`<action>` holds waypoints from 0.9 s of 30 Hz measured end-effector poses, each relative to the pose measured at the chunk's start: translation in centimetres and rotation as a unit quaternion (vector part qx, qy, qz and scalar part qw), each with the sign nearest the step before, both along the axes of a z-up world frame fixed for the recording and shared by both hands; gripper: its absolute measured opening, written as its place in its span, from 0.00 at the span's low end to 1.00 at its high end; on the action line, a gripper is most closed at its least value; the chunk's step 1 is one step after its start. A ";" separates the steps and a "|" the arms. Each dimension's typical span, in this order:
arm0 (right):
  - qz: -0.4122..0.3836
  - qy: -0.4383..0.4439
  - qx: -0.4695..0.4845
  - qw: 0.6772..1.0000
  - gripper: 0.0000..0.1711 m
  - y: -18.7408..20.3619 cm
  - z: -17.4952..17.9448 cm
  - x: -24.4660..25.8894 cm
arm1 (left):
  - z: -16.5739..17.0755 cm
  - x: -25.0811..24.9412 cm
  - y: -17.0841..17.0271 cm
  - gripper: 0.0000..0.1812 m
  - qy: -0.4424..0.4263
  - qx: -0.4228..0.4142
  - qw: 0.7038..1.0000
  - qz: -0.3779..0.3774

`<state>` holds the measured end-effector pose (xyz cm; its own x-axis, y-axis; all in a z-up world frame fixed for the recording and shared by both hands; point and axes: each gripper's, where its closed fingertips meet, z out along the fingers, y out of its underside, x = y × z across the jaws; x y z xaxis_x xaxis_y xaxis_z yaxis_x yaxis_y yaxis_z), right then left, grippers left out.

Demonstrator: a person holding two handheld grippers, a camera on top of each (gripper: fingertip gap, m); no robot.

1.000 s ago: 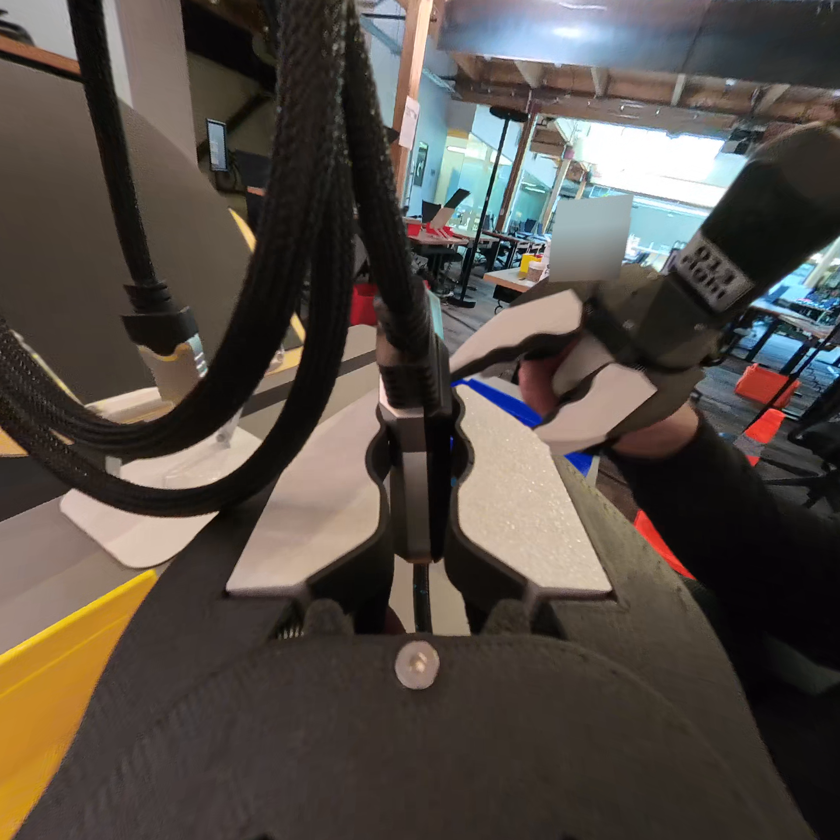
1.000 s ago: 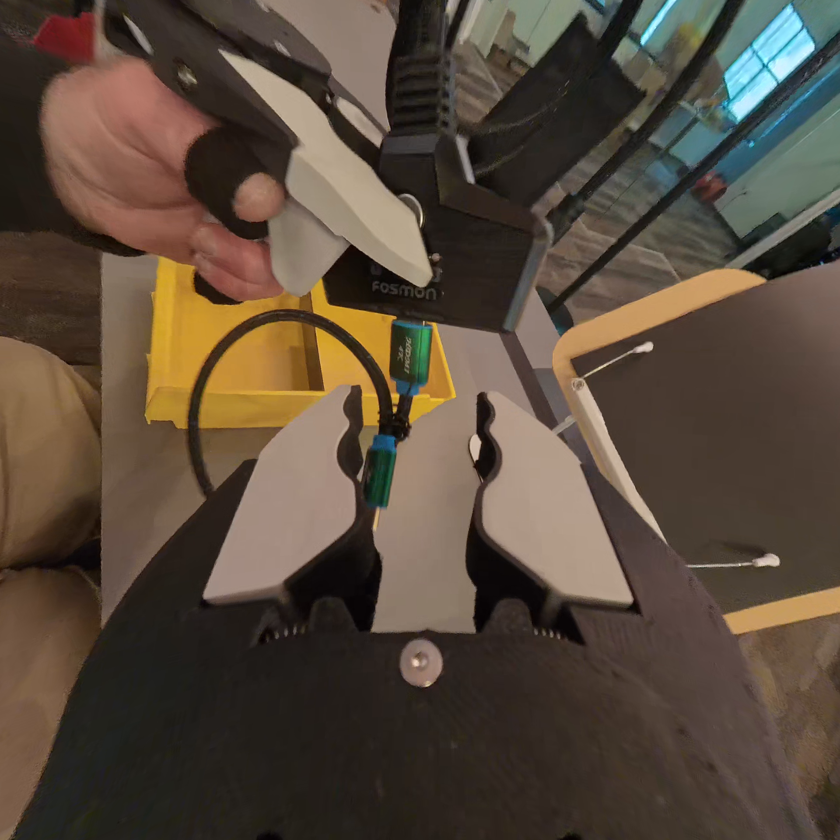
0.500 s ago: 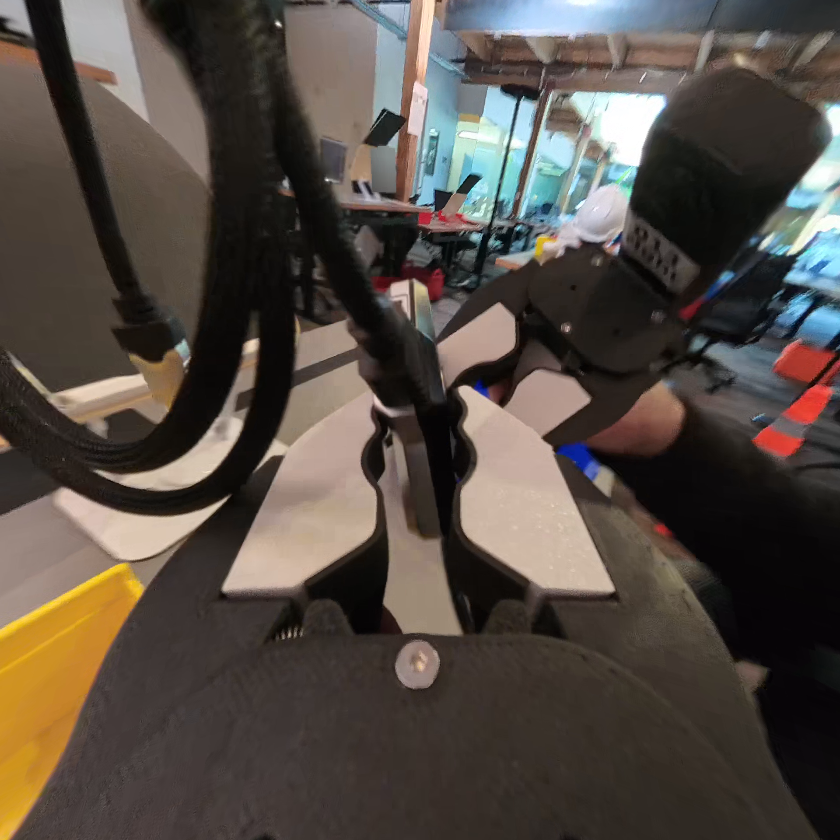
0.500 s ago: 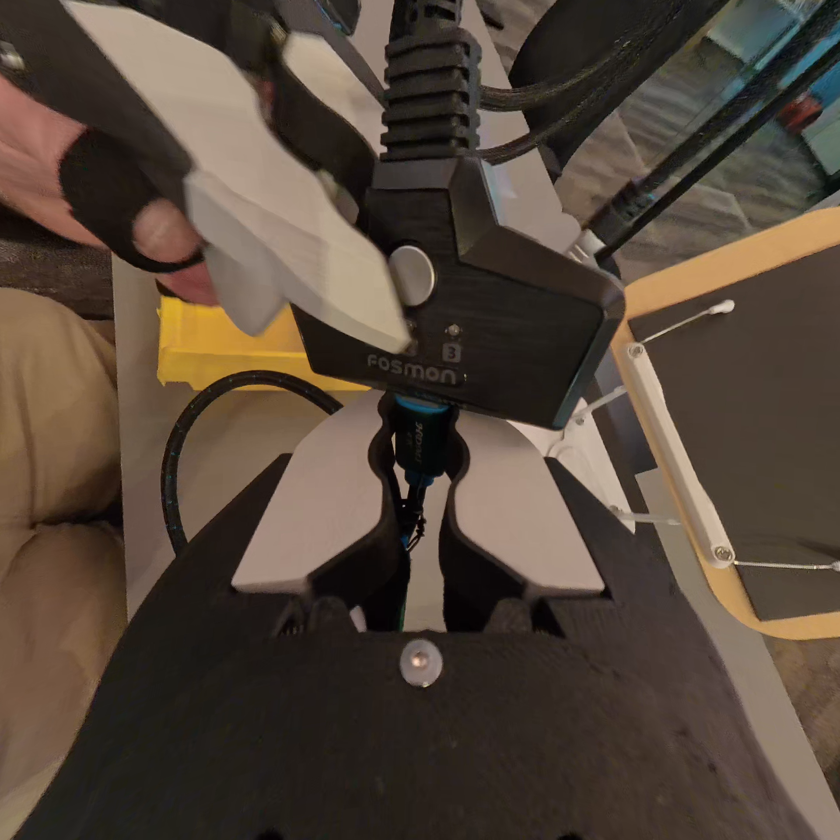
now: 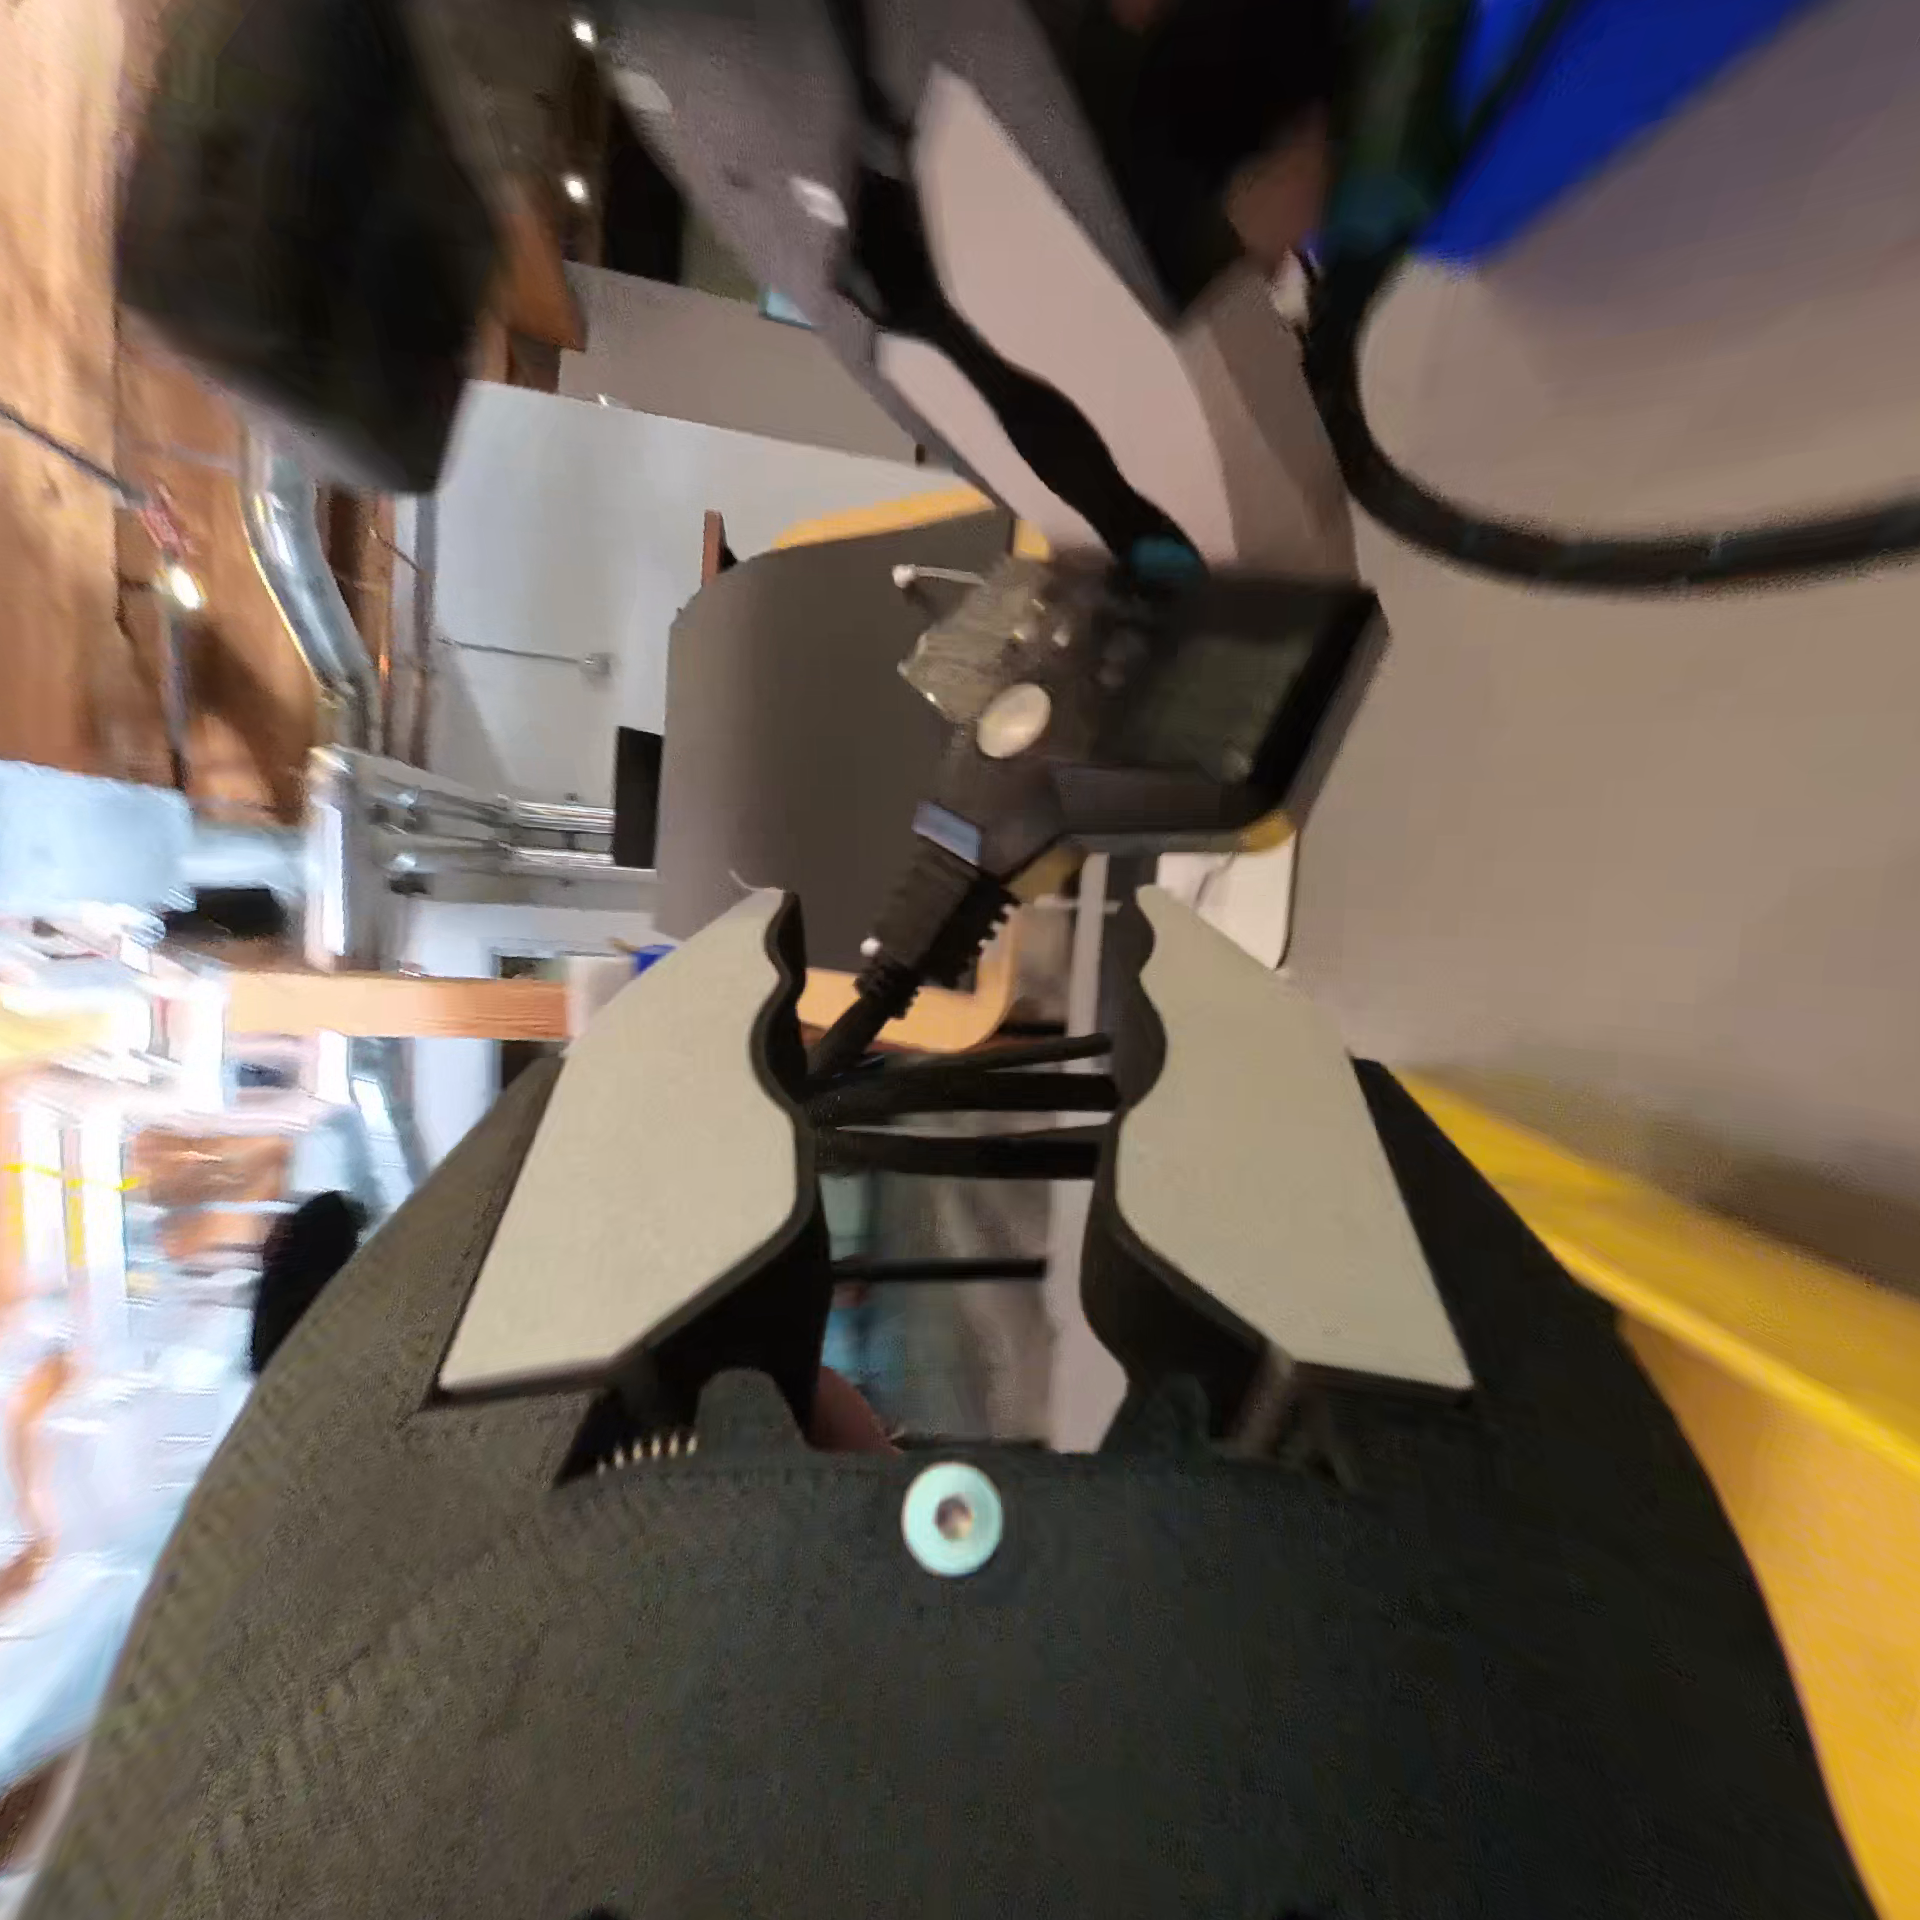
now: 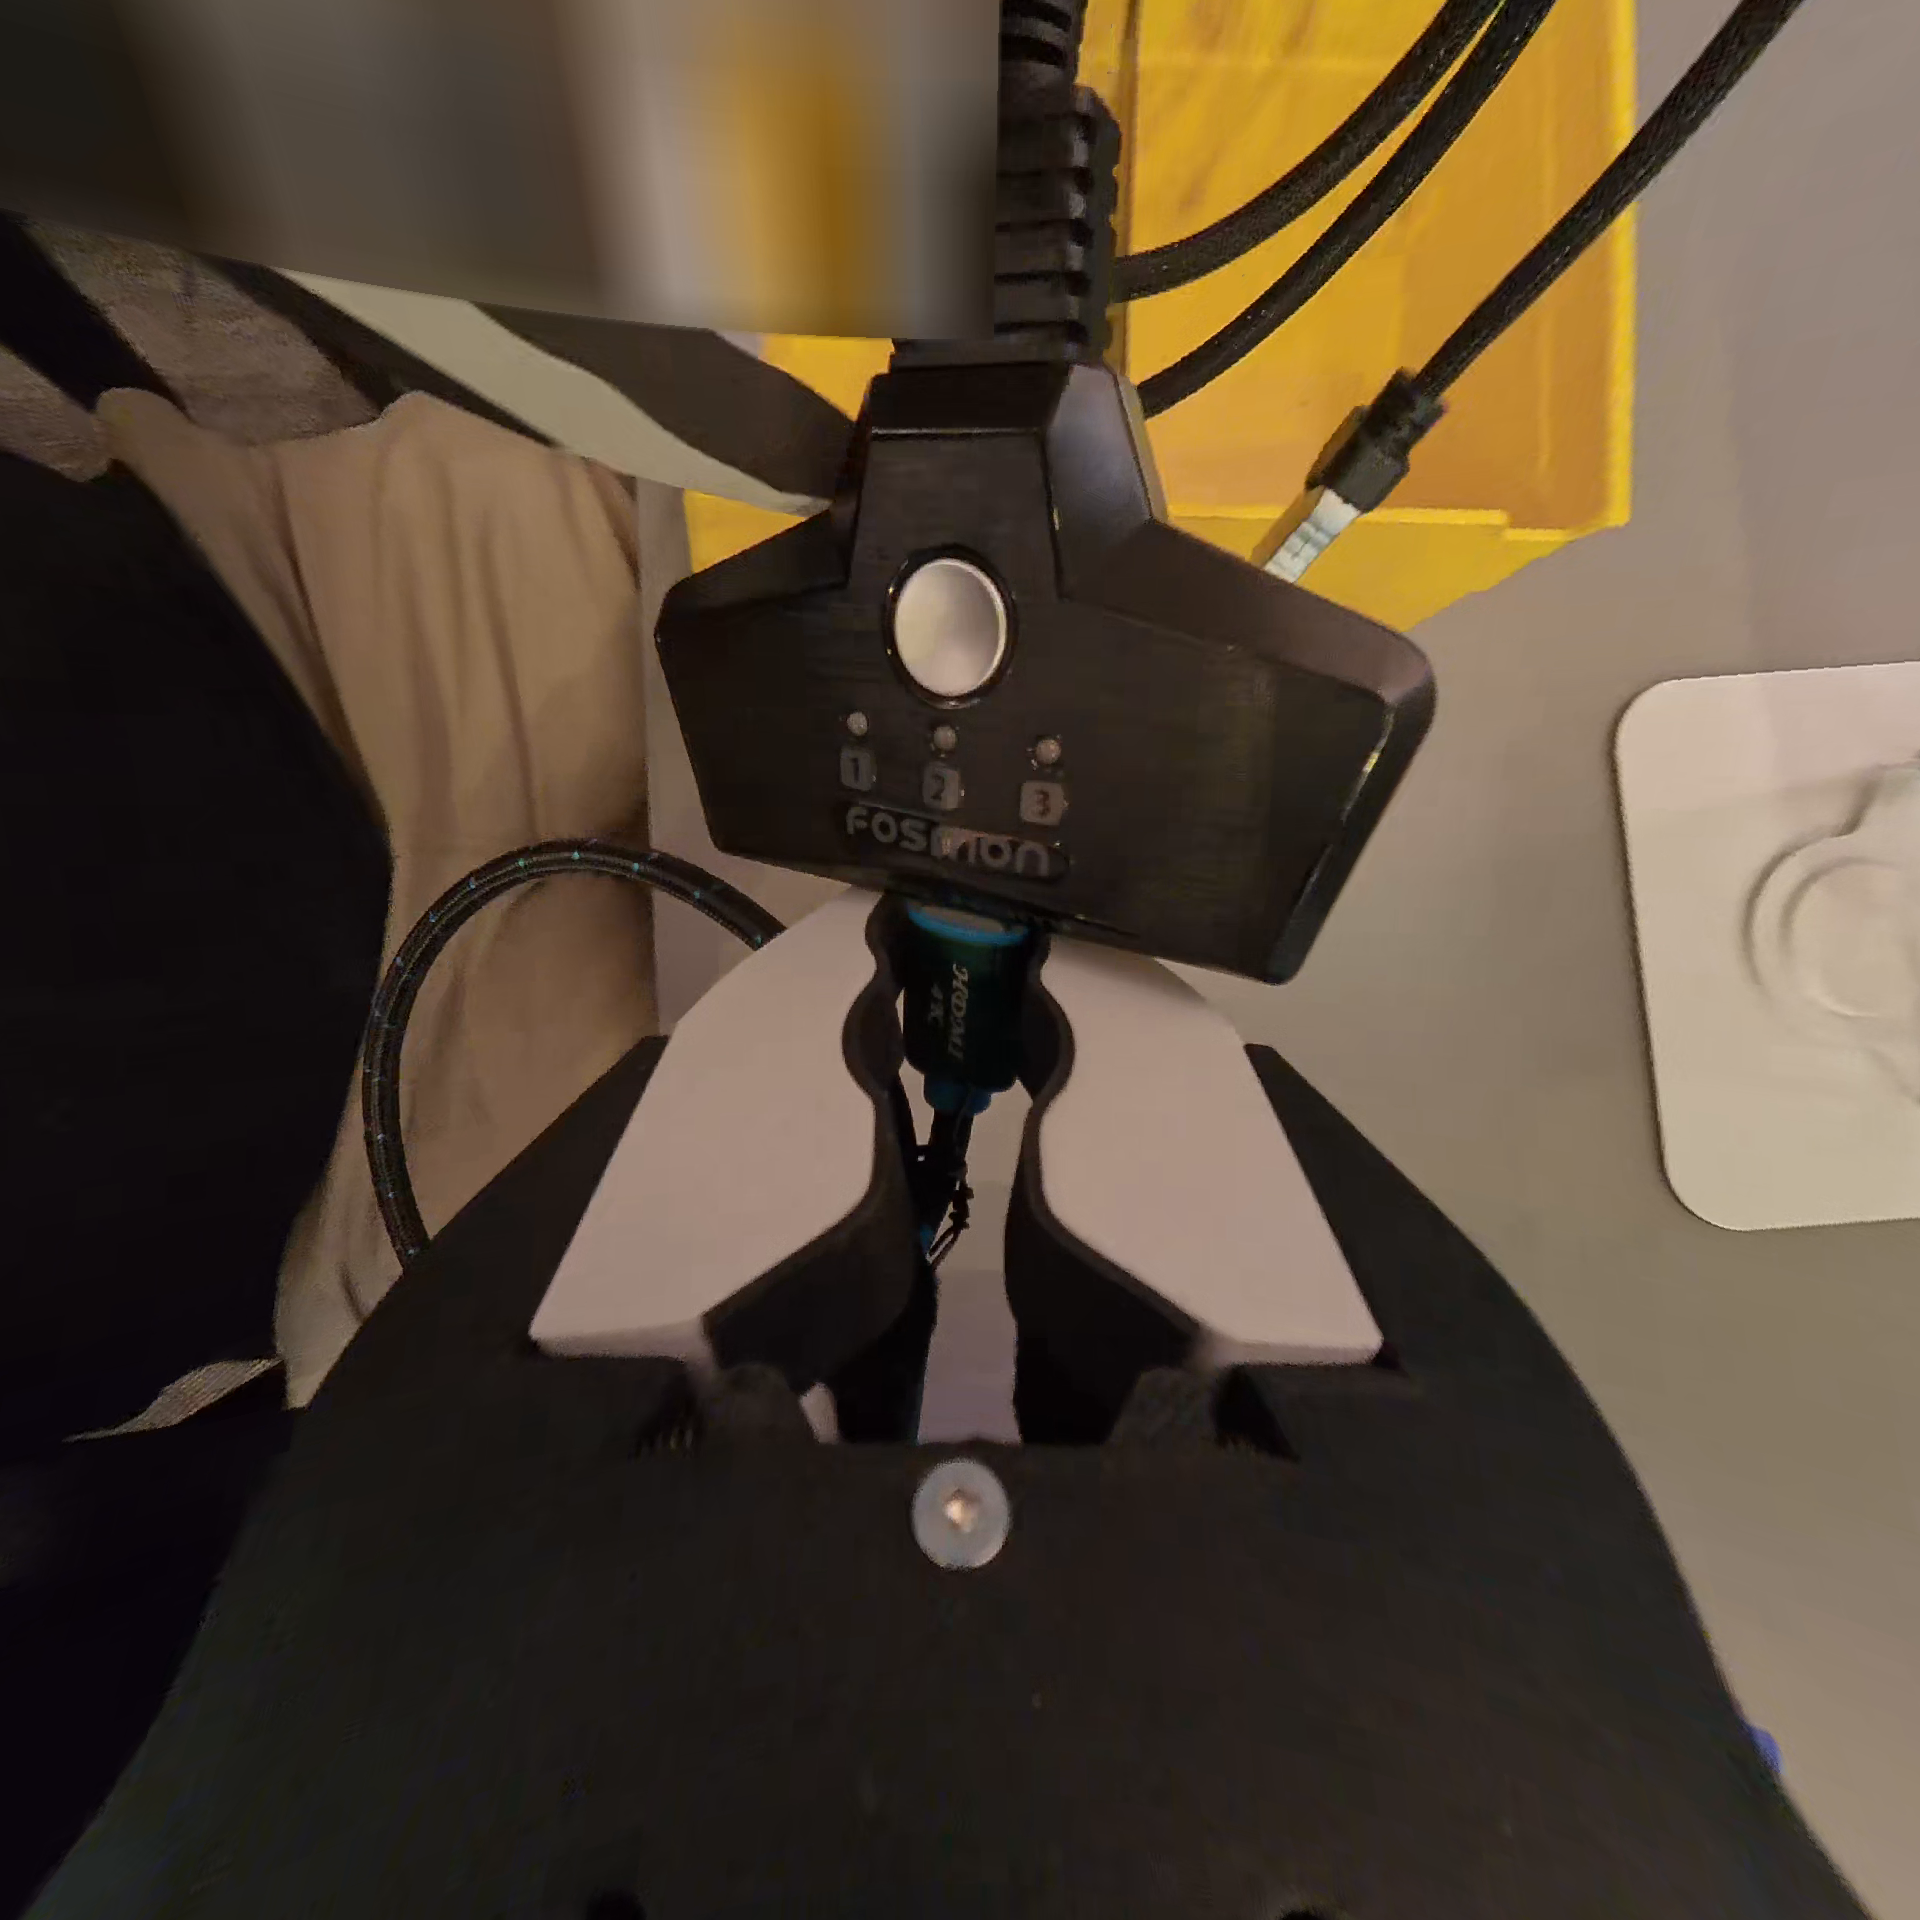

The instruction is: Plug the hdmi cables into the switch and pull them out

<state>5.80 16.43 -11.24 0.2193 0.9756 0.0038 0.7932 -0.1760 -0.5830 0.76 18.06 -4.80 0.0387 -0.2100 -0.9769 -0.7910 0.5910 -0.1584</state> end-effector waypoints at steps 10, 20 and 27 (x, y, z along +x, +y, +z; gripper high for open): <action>0.060 -0.004 -0.075 0.995 0.10 -2.6 -1.5 -1.4 | -3.5 2.2 -1.3 0.20 0.210 0.167 0.961 -0.067; 0.035 -0.033 0.090 0.995 0.17 0.2 0.1 -1.5 | -3.7 1.2 0.6 0.12 0.189 0.116 0.975 -0.014; 0.012 -0.108 0.222 0.969 0.09 2.0 0.6 -1.8 | -2.1 0.8 1.3 0.12 0.168 0.074 0.983 0.016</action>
<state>3.96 18.40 -10.67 0.1432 0.8720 0.4680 0.9056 0.0753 -0.4174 1.60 19.35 -6.92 -0.2880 -0.0676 -0.9552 -0.8018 0.5625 0.2019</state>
